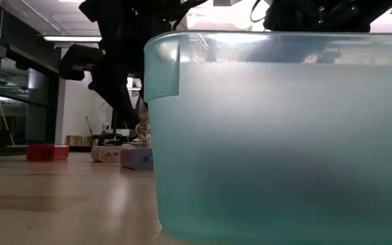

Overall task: Pick & Place Office items
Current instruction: Put the right purple charger adapter into the transparent bin

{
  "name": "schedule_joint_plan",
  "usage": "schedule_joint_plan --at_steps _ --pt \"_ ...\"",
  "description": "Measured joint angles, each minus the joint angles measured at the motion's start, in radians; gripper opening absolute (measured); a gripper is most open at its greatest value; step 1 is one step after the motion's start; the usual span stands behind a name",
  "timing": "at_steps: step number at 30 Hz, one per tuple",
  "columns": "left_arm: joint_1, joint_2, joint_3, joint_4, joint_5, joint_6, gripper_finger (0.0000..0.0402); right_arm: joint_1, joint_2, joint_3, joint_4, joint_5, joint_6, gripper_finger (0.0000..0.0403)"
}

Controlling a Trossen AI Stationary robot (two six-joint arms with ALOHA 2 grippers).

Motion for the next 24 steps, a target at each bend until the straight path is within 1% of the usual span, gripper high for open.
schedule_joint_plan --at_steps 2,8,14,18,24 --pt "0.0 0.005 0.0 0.002 0.024 0.001 0.0213 0.0 0.016 0.0 0.02 -0.001 0.001 0.0174" --pt "0.0 0.029 0.0 0.006 0.026 -0.024 0.0213 0.0 0.017 0.0 0.035 -0.001 0.0 0.0174" --pt "0.0 0.037 -0.001 0.011 -0.007 0.002 0.0213 0.0 0.013 0.0 0.037 -0.001 0.0 0.0174" --pt "0.0 0.037 -0.001 0.023 -0.01 -0.067 0.0213 0.0 0.013 0.0 0.038 -0.002 0.0 0.0174" --pt "0.0 0.037 -0.001 0.028 -0.011 -0.119 0.0213 0.0 0.013 -0.001 0.037 -0.002 0.0 0.0174"
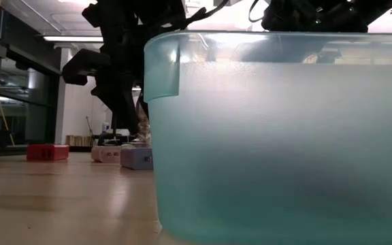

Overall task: Pick & Place Office items
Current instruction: Put the right purple charger adapter into the transparent bin

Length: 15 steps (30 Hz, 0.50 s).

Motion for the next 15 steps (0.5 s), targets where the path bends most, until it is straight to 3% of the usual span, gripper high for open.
schedule_joint_plan --at_steps 15 --pt "-0.002 0.013 -0.001 -0.011 -0.014 0.099 0.0279 0.0 0.0 0.0 -0.001 -0.003 0.0 0.0174"
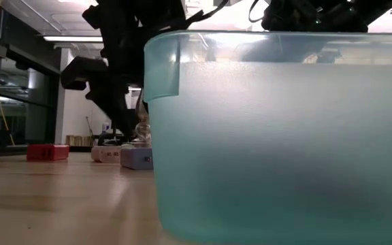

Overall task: Pick & Place Office items
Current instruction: Put the right purple charger adapter into the transparent bin

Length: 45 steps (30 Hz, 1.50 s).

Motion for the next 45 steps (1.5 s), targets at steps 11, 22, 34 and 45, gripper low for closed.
schedule_joint_plan --at_steps 11,22,34,45 --pt "-0.016 0.045 0.003 0.018 -0.032 0.051 0.0282 0.0 0.0 0.0 -0.005 -0.022 0.0 0.0174" --pt "-0.016 0.118 0.002 0.014 -0.06 0.063 0.0282 0.0 0.0 0.0 -0.007 -0.026 0.0 0.0174" --pt "-0.019 0.118 0.003 0.01 -0.082 0.007 0.0282 0.0 0.0 0.0 -0.007 -0.026 0.0 0.0174" --pt "-0.016 0.097 -0.001 -0.035 -0.089 -0.025 0.0282 0.0 0.0 0.0 -0.011 -0.027 0.0 0.0174"
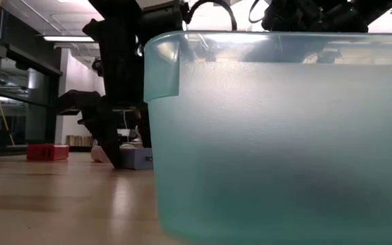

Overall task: Pick & Place Office items
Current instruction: Put the right purple charger adapter into the transparent bin

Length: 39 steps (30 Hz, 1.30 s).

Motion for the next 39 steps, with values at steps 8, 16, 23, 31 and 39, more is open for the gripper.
schedule_joint_plan --at_steps 8,16,23,31,39 --pt "0.0 -0.011 0.002 -0.001 0.004 -0.001 0.0282 0.0 0.0 0.0 0.0 -0.002 0.0 0.0174" --pt "-0.001 -0.011 0.001 -0.004 0.036 -0.005 0.027 0.0 0.0 0.0 0.0 -0.002 0.002 0.0174" --pt "-0.001 -0.011 0.001 -0.005 0.041 -0.024 0.0257 0.0 0.0 0.0 0.0 -0.003 0.003 0.0174" --pt "-0.001 -0.011 0.001 -0.005 0.041 -0.024 0.0256 0.0 0.0 0.0 0.0 -0.003 0.003 0.0174" --pt "-0.001 -0.014 0.002 -0.004 0.001 -0.024 0.0219 0.0 0.0 0.0 0.0 -0.003 0.003 0.0174"
